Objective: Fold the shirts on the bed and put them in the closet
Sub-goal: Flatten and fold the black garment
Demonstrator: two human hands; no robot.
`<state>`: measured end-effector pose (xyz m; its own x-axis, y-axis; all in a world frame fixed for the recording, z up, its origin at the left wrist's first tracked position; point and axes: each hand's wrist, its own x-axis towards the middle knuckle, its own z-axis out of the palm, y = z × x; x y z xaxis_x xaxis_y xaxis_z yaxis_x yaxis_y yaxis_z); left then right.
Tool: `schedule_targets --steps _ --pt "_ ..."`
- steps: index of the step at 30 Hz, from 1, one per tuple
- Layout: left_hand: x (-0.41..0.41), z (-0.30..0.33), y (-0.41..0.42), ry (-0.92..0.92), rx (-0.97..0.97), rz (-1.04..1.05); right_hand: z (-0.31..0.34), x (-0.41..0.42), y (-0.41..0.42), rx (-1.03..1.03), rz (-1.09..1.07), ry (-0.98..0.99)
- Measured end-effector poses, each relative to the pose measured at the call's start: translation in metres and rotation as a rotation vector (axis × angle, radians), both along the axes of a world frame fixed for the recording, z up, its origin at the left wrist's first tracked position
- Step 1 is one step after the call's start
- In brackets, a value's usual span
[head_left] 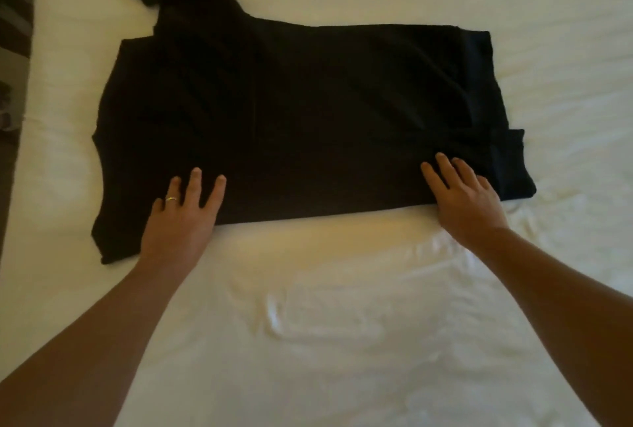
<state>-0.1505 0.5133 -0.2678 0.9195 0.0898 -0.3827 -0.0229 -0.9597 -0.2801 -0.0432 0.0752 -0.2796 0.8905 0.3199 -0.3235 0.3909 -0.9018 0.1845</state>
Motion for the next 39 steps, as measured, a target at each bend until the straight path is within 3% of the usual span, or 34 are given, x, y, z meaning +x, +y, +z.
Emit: schedule_targets --steps 8,15,21,26,33,39 --pt "-0.022 0.024 -0.006 -0.053 -0.027 -0.030 0.014 -0.018 -0.012 0.127 0.033 -0.017" --pt "-0.134 0.047 -0.023 -0.098 -0.112 -0.081 0.041 -0.122 -0.048 0.214 0.054 -0.044" --pt "-0.217 0.031 -0.063 0.002 -0.177 -0.013 0.032 -0.193 -0.077 0.158 0.086 0.036" --pt "-0.217 0.015 -0.093 -0.061 -0.193 -0.042 0.029 -0.191 -0.077 0.067 -0.092 0.091" --pt "-0.221 0.009 -0.079 0.018 -0.282 -0.042 0.032 -0.184 -0.107 0.061 0.024 0.090" --pt "-0.217 0.017 -0.072 0.026 -0.275 -0.034 0.043 -0.185 -0.095 -0.119 0.013 0.197"
